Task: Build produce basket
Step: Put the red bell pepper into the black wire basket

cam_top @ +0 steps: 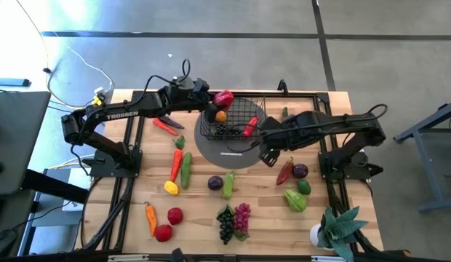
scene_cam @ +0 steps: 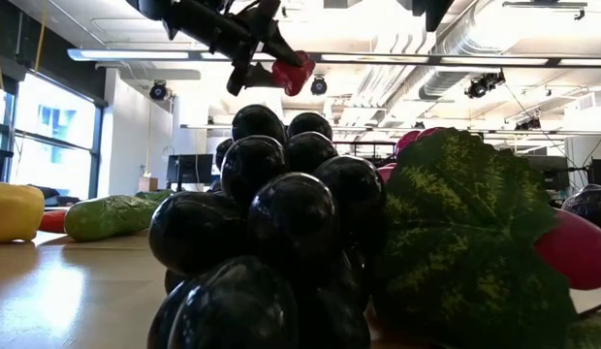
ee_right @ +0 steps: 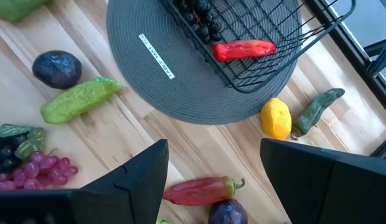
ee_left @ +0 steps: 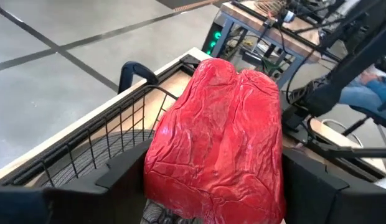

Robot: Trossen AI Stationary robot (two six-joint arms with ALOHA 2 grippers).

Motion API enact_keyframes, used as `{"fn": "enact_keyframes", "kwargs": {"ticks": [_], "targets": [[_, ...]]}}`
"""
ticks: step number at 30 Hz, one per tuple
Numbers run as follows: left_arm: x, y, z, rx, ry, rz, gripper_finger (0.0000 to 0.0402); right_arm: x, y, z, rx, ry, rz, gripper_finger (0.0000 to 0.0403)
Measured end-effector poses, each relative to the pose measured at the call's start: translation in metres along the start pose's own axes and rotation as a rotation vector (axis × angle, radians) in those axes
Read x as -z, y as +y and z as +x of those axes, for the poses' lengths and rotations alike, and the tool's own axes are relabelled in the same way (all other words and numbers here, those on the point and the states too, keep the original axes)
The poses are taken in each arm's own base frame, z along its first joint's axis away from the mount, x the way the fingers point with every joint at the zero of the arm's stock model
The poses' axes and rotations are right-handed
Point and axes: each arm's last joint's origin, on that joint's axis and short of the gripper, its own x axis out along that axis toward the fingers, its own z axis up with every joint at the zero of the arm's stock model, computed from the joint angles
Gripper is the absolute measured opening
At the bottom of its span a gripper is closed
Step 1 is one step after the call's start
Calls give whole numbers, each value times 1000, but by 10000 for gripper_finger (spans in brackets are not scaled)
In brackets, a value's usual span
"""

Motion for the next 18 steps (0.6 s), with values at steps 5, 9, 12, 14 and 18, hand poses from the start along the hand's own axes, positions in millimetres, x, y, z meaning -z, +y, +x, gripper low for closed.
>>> {"fn": "enact_keyframes", "kwargs": {"ticks": [5, 9, 12, 14, 18], "targets": [[-1, 0, 0, -7, -10, -81, 274, 3, -9, -11, -13, -36, 6, 238], [-1, -5, 0, 27, -14, -112, 274, 4, -14, -17, -17, -58, 13, 238], [1, -10, 0, 71, 4, -107, 274, 5, -15, -18, -23, -59, 24, 238], [1, -12, 1, 90, 12, -105, 274, 5, -15, -18, -26, -55, 46, 238], [3, -17, 1, 101, 17, -99, 274, 4, -14, -18, -45, -50, 75, 238]]}}
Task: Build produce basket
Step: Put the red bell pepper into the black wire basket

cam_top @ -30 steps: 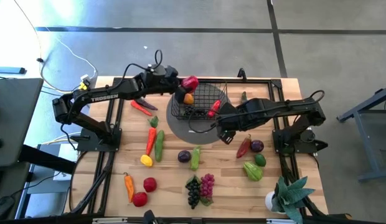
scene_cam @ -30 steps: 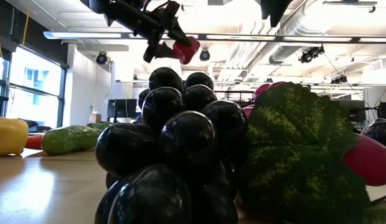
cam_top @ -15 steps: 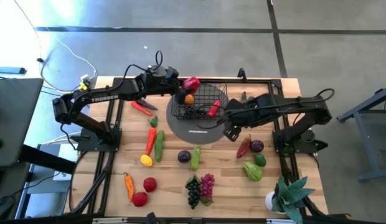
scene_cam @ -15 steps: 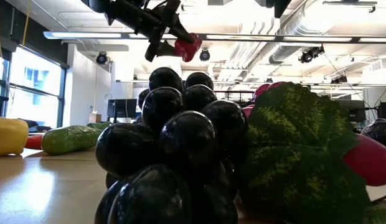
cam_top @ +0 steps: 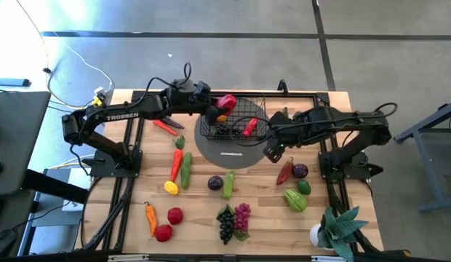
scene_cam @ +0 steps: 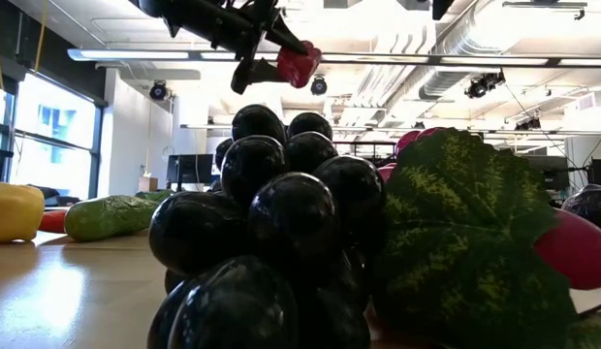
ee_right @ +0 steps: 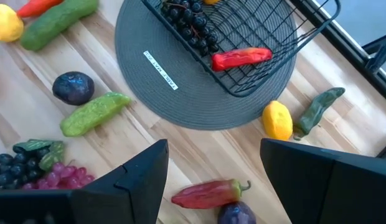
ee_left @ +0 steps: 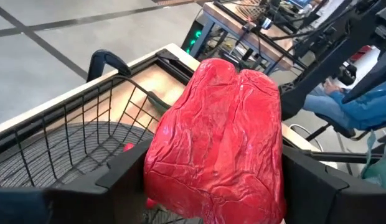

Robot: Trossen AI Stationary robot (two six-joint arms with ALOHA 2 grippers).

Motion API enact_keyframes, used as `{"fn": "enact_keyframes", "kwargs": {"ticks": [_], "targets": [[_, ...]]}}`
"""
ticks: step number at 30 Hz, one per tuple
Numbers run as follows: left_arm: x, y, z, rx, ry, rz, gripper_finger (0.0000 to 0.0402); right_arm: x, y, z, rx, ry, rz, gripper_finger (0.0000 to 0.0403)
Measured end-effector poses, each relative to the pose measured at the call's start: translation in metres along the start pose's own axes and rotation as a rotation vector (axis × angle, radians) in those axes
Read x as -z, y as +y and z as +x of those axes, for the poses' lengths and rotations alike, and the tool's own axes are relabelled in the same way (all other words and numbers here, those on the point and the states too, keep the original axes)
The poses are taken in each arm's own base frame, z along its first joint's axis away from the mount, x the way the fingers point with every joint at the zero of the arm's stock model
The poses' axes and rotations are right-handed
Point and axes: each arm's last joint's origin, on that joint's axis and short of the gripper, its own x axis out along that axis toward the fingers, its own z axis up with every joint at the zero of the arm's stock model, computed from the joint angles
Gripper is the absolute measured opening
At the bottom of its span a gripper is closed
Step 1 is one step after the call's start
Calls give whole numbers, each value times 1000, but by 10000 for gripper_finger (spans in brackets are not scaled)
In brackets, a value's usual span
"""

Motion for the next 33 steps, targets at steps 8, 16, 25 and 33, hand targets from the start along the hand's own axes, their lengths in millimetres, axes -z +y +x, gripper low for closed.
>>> {"fn": "enact_keyframes", "kwargs": {"ticks": [8, 16, 25, 33], "targets": [[4, -9, 1, 26, 14, 35, 274, -1, 1, 0, -8, -5, 4, 238], [7, -15, 2, 43, 23, 44, 274, -1, 1, 0, -12, -8, 8, 238], [15, -2, 0, -210, 61, 157, 274, -1, 1, 0, -12, -8, 8, 238], [16, 14, 2, -304, 93, 183, 274, -1, 2, 0, -12, -7, 8, 238]]}}
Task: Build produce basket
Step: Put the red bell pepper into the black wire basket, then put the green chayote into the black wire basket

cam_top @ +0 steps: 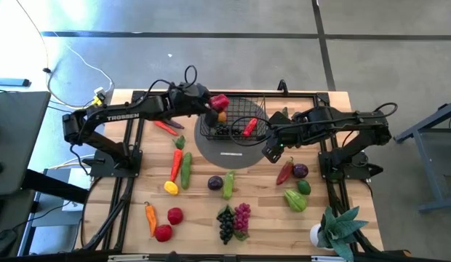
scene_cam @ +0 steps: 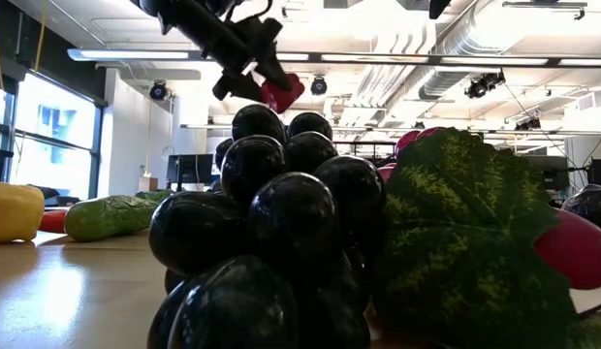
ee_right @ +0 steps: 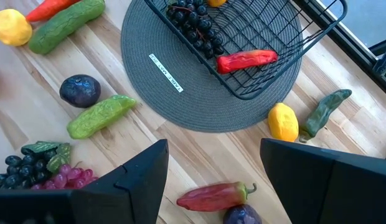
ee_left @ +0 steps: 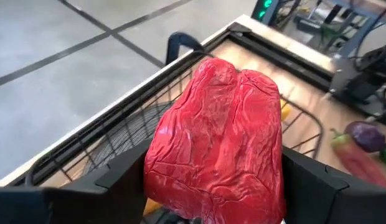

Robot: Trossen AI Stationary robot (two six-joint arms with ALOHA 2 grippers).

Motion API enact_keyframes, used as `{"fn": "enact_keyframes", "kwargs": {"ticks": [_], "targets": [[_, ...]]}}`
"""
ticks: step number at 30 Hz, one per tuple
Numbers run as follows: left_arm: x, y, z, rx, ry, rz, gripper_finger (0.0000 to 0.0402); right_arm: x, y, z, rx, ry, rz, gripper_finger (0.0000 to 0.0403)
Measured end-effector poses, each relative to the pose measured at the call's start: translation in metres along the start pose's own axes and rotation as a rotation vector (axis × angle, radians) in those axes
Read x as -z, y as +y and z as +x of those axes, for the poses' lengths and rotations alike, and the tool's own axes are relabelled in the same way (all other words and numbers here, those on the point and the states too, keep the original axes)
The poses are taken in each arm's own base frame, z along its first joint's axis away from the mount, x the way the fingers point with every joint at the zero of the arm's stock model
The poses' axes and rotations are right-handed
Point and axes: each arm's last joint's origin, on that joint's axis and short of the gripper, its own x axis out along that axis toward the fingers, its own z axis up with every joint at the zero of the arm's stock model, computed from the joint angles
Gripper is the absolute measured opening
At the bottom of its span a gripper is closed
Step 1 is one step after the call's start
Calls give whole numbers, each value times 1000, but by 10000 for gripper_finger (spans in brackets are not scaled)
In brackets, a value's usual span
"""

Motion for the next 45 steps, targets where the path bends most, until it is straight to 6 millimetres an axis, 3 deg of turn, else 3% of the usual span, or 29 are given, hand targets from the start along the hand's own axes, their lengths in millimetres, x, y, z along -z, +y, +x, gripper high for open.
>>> {"fn": "enact_keyframes", "kwargs": {"ticks": [6, 13, 17, 27, 45], "targets": [[9, 4, 17, 20, 62, -25, 285, 0, 0, 0, 0, 0, 0, 238], [14, 5, 26, 33, 93, -12, 351, 0, 0, 0, 0, 0, 0, 238], [14, 4, 26, 38, 97, 5, 366, 0, 0, 0, 0, 0, 0, 238], [15, -2, 7, 91, 157, 13, 366, 0, 0, 0, 0, 0, 0, 238], [43, -48, -18, 188, 348, 53, 367, -3, 2, 0, -7, -48, -33, 238]]}}
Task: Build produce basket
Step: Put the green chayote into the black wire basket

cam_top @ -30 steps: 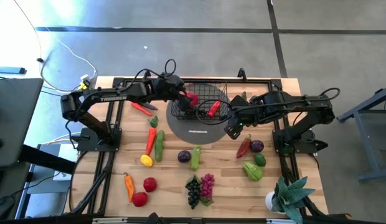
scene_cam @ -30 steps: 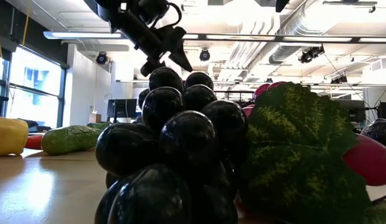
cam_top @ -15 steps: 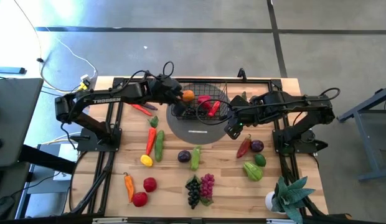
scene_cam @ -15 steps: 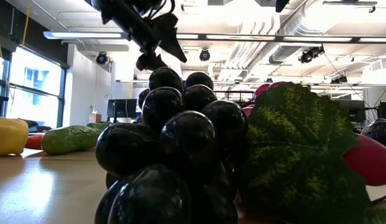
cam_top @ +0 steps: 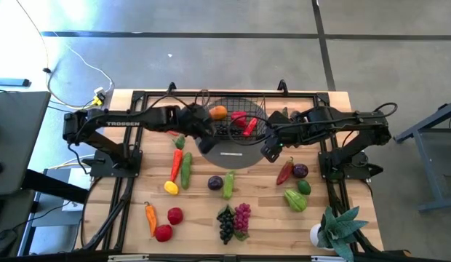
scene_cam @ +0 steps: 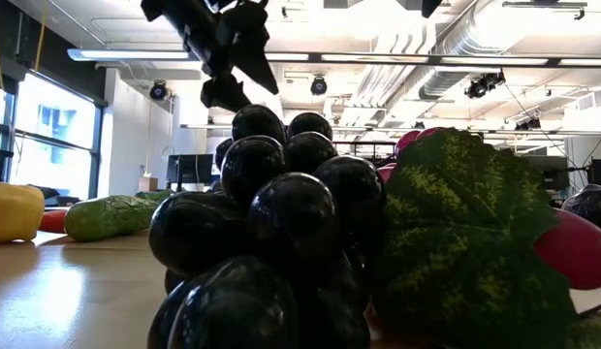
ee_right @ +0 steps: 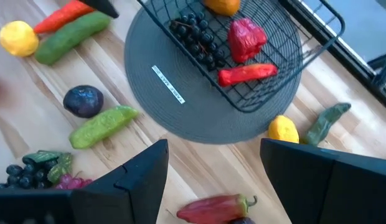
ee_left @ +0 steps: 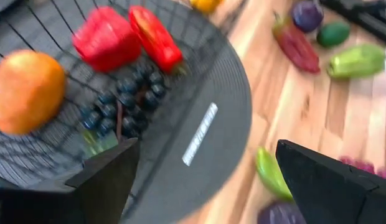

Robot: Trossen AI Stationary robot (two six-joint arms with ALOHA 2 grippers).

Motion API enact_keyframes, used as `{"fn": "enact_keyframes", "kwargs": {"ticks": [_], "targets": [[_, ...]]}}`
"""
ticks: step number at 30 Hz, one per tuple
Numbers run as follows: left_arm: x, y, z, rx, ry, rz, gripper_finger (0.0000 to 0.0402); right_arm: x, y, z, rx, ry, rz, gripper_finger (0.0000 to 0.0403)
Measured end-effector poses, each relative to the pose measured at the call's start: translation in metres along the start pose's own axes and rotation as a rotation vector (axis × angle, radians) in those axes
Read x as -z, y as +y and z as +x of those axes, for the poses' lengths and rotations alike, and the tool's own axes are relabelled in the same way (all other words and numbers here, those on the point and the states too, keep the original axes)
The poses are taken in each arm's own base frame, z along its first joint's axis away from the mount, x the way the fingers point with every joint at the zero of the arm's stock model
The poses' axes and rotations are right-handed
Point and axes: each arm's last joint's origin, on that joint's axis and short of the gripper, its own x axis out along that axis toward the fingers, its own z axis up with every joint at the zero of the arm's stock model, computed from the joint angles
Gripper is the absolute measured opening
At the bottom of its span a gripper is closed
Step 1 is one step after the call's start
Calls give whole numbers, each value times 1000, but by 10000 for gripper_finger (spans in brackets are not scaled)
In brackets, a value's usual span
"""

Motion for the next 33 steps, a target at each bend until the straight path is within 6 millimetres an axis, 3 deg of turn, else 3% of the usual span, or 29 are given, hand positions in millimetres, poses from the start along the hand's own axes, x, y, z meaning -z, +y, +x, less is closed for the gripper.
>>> {"fn": "enact_keyframes", "kwargs": {"ticks": [9, 16, 20, 33], "targets": [[9, -21, -10, 47, 21, 22, 366, -1, 0, 0, 11, -20, -25, 238], [13, -23, -24, 48, 30, 55, 366, 2, 5, 6, 0, 61, 67, 238], [13, -22, -30, 46, 13, 87, 366, 8, 15, 16, -9, 186, 86, 238], [13, -21, -37, 32, -4, 172, 366, 23, 51, 40, -27, 352, 67, 243]]}}
